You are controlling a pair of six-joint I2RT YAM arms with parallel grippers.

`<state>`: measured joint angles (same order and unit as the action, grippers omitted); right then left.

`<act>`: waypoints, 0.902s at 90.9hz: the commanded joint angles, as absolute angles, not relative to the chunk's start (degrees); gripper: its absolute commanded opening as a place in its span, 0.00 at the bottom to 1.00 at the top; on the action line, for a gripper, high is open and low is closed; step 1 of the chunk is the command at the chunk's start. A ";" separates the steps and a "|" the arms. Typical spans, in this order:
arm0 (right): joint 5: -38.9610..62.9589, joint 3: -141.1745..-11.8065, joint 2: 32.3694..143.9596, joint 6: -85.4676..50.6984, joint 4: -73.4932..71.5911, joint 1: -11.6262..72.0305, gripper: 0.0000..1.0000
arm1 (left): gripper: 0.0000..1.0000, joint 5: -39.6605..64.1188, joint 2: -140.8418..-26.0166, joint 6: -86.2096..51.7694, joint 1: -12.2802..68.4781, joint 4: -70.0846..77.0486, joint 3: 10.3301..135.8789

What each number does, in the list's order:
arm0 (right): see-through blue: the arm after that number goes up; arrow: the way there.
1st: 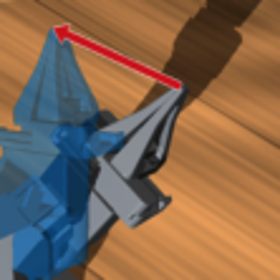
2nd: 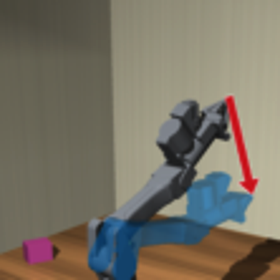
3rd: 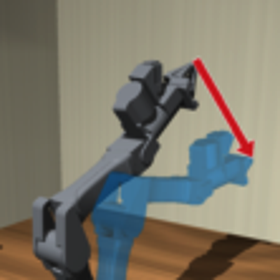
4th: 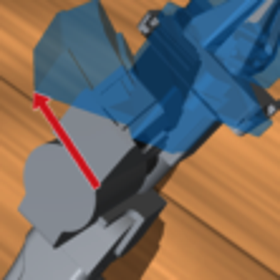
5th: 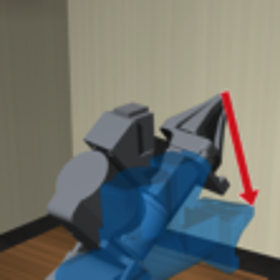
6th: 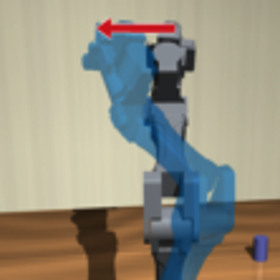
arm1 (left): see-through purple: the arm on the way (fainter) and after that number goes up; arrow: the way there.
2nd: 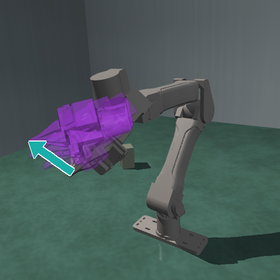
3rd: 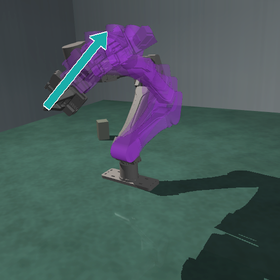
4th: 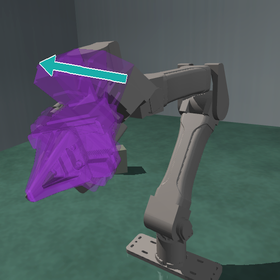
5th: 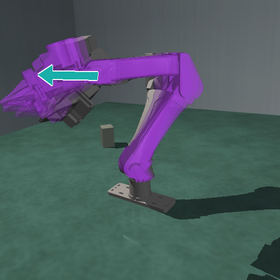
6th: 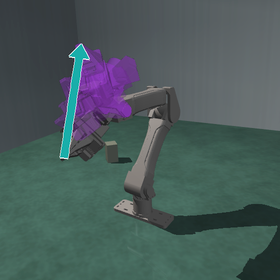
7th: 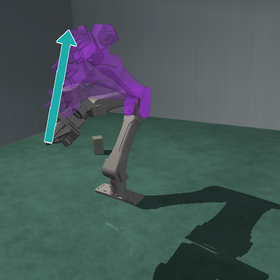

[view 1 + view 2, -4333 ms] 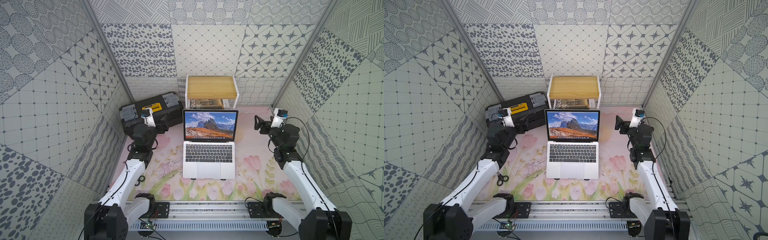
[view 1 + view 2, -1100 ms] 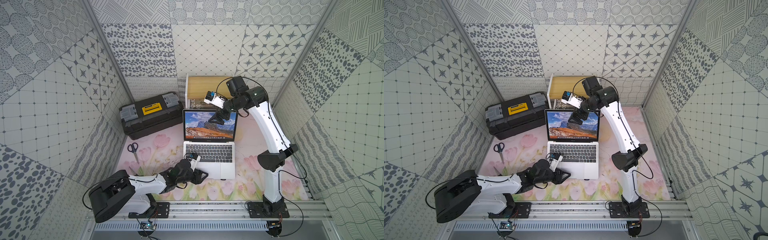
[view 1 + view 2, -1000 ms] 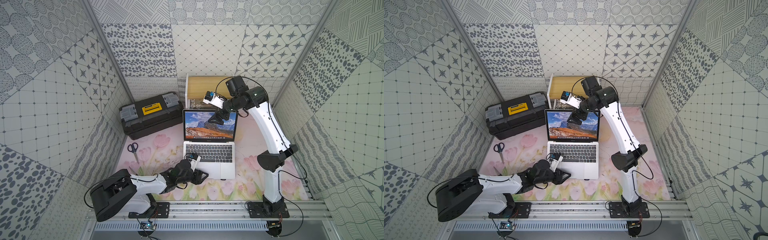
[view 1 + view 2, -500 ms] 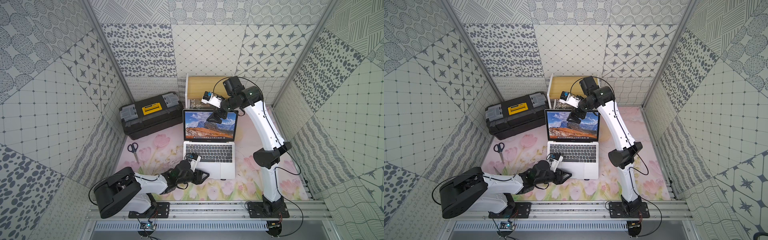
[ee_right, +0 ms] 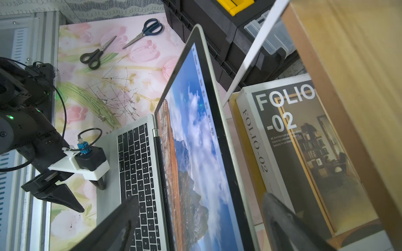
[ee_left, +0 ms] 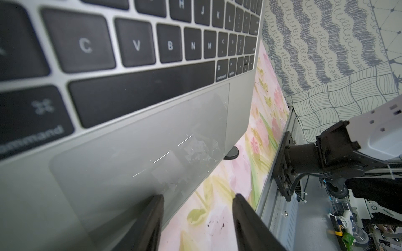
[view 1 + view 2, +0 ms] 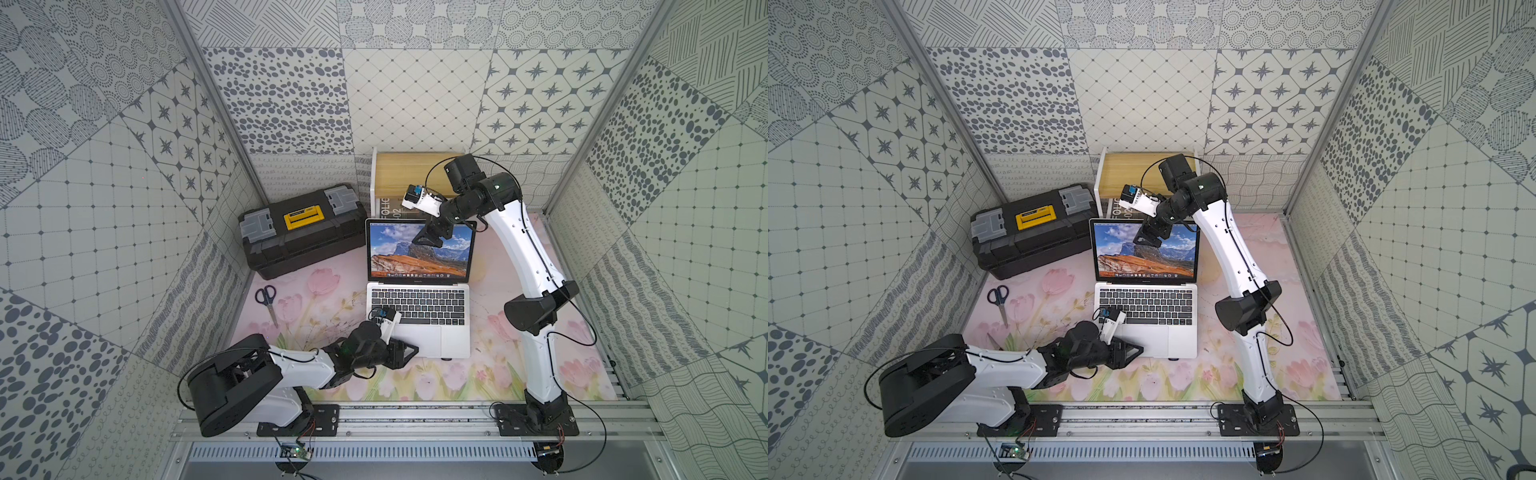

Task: Close the laptop lid and set it aside
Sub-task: Close the lid of the laptop.

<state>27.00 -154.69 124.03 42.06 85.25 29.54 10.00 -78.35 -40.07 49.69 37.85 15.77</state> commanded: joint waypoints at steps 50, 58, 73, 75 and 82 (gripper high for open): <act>29.54 -146.88 116.11 41.05 85.75 32.43 0.69 | 0.55 6.35 -79.63 -41.13 49.67 38.19 15.38; 29.09 -145.57 114.92 40.67 85.65 33.18 0.70 | 0.55 6.11 -79.71 -41.21 49.74 38.19 15.26; 28.26 -142.46 113.05 40.13 85.19 34.16 0.70 | 0.56 6.01 -80.00 -41.20 49.76 38.27 15.33; 28.22 -142.05 112.95 40.00 85.17 34.31 0.70 | 0.56 5.99 -79.98 -41.22 49.75 38.31 15.30; 28.06 -140.67 112.17 39.91 84.99 34.87 0.70 | 0.56 6.06 -80.08 -41.15 49.72 38.39 15.24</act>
<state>26.70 -142.50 114.52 41.17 83.96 33.26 9.65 -79.48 -41.34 49.76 39.88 15.68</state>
